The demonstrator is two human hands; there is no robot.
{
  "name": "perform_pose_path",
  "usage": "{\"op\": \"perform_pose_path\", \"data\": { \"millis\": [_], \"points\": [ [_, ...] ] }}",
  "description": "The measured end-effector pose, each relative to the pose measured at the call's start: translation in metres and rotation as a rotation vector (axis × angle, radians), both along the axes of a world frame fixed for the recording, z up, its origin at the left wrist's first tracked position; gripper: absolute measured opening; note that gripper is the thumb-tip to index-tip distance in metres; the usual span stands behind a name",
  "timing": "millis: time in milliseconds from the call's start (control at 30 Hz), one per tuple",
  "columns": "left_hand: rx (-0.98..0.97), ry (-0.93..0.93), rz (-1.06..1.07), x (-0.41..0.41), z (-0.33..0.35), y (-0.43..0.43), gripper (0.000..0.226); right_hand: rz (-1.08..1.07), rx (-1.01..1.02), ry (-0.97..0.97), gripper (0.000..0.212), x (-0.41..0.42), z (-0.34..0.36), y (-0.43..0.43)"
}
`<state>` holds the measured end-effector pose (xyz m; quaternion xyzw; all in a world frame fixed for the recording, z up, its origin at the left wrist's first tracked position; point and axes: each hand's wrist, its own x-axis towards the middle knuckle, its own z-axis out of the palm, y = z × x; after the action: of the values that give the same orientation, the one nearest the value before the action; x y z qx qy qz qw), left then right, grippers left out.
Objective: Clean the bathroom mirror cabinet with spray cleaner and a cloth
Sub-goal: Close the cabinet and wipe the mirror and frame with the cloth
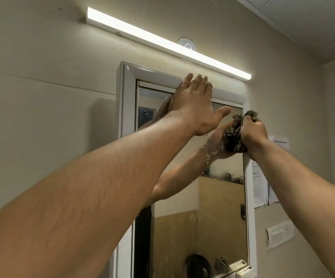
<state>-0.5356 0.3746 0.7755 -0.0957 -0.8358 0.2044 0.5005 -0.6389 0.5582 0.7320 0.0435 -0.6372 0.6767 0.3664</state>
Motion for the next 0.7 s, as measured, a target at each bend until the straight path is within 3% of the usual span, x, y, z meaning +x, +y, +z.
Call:
{"op": "perform_pose_path", "data": {
  "millis": [133, 200, 300, 400, 533, 700],
  "points": [
    [0.007, -0.005, 0.003, 0.001, 0.001, -0.001, 0.090, 0.115, -0.003, -0.028, 0.044, 0.006, 0.019, 0.012],
    [0.006, 0.000, 0.000, 0.001, 0.001, -0.001, 0.089, 0.093, 0.038, 0.058, 0.046, 0.005, 0.001, 0.009],
    [0.017, -0.014, -0.023, 0.003, 0.002, -0.001, 0.089, 0.057, 0.009, 0.030, 0.045, 0.004, -0.043, 0.008],
    [0.014, -0.013, -0.056, 0.006, 0.003, -0.004, 0.085, 0.030, 0.041, 0.054, 0.048, 0.002, -0.033, 0.006],
    [0.021, -0.007, -0.157, 0.015, 0.004, -0.021, 0.082, -0.210, 0.449, 0.268, 0.064, 0.013, -0.010, -0.042],
    [0.098, 0.220, -0.216, 0.029, -0.001, -0.067, 0.083, -0.186, 0.965, 0.813, 0.065, 0.040, -0.047, -0.111]
  ]
}}
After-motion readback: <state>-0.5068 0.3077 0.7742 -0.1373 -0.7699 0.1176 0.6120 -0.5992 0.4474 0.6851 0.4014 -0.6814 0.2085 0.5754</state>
